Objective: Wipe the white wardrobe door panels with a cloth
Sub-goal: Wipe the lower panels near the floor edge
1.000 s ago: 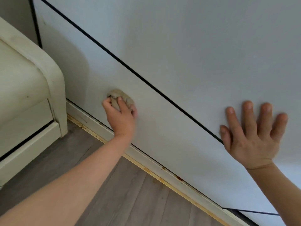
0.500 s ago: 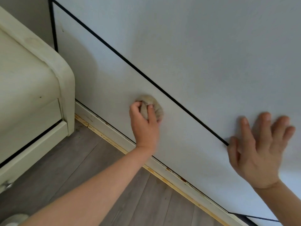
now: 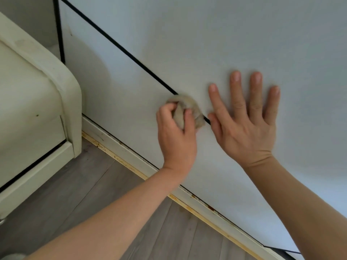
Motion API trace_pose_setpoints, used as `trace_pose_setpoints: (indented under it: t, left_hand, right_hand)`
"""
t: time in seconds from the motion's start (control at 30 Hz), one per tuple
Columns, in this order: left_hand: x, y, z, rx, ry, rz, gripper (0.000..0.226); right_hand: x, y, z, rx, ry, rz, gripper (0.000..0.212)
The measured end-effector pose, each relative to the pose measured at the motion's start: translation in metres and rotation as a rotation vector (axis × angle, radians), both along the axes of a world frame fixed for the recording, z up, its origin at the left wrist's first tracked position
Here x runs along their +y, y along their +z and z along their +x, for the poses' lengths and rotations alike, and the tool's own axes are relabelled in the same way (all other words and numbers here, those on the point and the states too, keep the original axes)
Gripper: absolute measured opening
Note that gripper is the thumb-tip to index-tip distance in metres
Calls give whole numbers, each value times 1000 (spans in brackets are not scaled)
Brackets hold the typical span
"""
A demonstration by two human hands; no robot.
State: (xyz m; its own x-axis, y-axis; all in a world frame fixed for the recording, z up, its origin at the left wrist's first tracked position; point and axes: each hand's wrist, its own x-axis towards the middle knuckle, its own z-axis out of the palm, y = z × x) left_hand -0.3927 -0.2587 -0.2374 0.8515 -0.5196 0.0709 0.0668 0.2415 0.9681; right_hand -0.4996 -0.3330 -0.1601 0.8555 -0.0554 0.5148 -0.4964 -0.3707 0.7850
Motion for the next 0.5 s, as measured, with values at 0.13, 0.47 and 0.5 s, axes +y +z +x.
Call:
trace_pose_setpoints:
  t: [0.13, 0.47, 0.5]
  left_hand:
    - [-3, 6, 15, -110, 74, -77, 23]
    - [18, -62, 0, 60, -172, 157, 11]
    - [13, -33, -5, -35, -163, 58, 12]
  right_hand:
    - [1, -3, -14, -4, -26, -34, 64]
    - [-4, -7, -44, -1, -31, -61, 64]
    - [-4, -6, -46, -1, -31, -54, 64]
